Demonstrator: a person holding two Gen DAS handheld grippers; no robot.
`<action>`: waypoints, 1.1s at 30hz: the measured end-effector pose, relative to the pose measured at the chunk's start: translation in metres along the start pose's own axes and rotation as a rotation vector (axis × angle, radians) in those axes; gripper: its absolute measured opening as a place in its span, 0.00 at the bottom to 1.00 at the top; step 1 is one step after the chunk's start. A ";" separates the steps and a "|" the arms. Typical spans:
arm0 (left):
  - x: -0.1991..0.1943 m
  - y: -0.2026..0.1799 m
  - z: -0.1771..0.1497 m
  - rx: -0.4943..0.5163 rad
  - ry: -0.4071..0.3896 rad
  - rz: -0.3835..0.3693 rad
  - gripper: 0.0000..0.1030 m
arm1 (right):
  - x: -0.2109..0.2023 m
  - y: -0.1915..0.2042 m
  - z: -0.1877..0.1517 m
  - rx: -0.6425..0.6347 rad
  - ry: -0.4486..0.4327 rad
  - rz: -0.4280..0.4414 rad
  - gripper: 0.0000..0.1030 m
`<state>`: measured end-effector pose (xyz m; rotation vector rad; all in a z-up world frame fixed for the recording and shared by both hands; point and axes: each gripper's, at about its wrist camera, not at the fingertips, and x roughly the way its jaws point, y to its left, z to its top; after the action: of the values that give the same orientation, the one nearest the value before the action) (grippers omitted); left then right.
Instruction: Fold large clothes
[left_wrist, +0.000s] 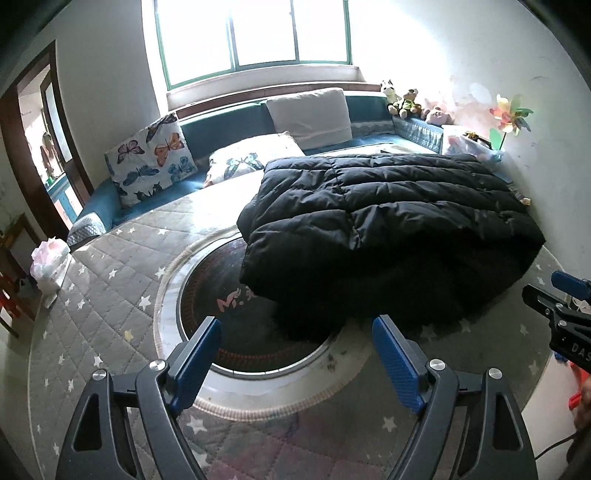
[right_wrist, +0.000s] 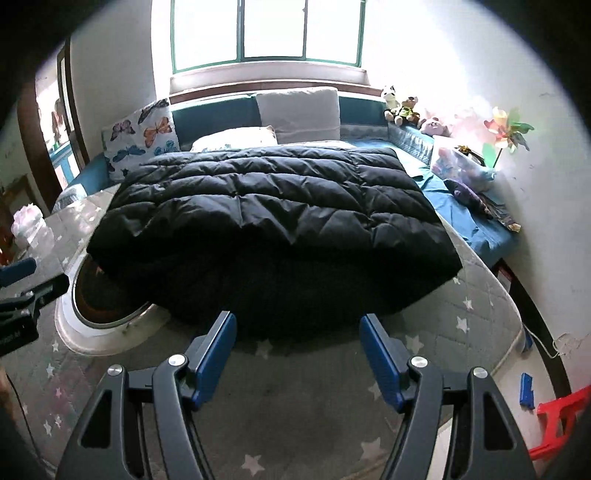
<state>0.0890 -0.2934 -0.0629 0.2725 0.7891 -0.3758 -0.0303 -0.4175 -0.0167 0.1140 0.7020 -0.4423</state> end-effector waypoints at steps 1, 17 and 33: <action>-0.003 0.000 -0.002 -0.002 -0.001 -0.004 0.87 | -0.003 0.001 -0.001 0.002 -0.006 -0.003 0.74; -0.030 -0.004 -0.030 -0.012 -0.006 -0.022 0.87 | -0.027 0.012 -0.018 0.001 -0.044 -0.007 0.74; -0.033 -0.014 -0.032 0.008 -0.006 -0.024 0.87 | -0.030 0.012 -0.020 0.006 -0.048 -0.009 0.74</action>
<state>0.0417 -0.2863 -0.0613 0.2696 0.7856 -0.4022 -0.0578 -0.3912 -0.0134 0.1054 0.6543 -0.4539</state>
